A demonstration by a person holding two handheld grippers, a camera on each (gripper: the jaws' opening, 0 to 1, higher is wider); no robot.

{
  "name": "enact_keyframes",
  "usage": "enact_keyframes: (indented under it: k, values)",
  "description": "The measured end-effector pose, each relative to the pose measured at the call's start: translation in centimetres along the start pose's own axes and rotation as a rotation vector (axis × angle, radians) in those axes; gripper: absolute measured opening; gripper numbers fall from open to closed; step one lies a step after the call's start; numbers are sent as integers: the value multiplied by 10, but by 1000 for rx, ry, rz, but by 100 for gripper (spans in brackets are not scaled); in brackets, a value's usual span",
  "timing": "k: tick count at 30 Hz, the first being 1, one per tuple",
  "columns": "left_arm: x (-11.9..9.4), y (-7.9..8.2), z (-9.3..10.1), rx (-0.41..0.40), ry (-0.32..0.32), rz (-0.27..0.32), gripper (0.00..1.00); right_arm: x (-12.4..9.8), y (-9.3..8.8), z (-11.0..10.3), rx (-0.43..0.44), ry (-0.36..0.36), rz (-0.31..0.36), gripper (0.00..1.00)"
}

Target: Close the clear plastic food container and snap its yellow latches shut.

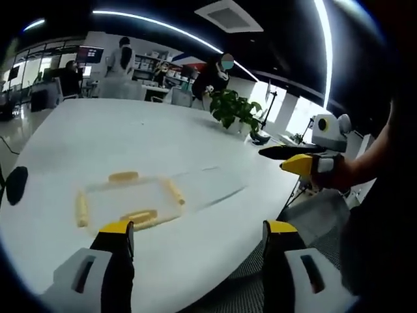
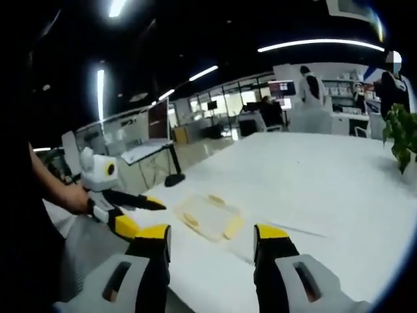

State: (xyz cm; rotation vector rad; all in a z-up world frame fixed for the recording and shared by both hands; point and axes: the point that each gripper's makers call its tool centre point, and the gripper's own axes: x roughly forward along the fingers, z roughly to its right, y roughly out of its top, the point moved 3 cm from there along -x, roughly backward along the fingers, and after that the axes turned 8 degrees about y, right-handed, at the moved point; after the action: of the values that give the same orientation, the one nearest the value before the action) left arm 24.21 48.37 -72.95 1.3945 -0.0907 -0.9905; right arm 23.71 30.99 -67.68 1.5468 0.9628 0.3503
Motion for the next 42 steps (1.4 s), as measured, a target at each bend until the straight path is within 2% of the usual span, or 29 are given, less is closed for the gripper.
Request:
enact_keyframes:
  k: [2,9,12,15,22,30,42]
  values:
    - [0,-1,-3,-7,4,-5,83,4,-2,0,4,-3,-16,56]
    - [0,-2,-3,8,1,-7,88,11,1,-5,-18,13,-3,58]
    - [1,-3,-3,19,0,-11,91,13,2,-7,-4,23,13,63]
    - [2,-3,-3,28,-6,-12,93,16,0,-8,-9,29,1,64]
    - [2,-1,-15,2,2,-11,96,26,1,-12,-30,58,1,69]
    - [0,-2,-23,34,-3,-33,94,34,1,-14,-44,80,-9,71]
    - [1,2,-43,60,17,-50,91,43,-4,-14,-119,118,-71,69]
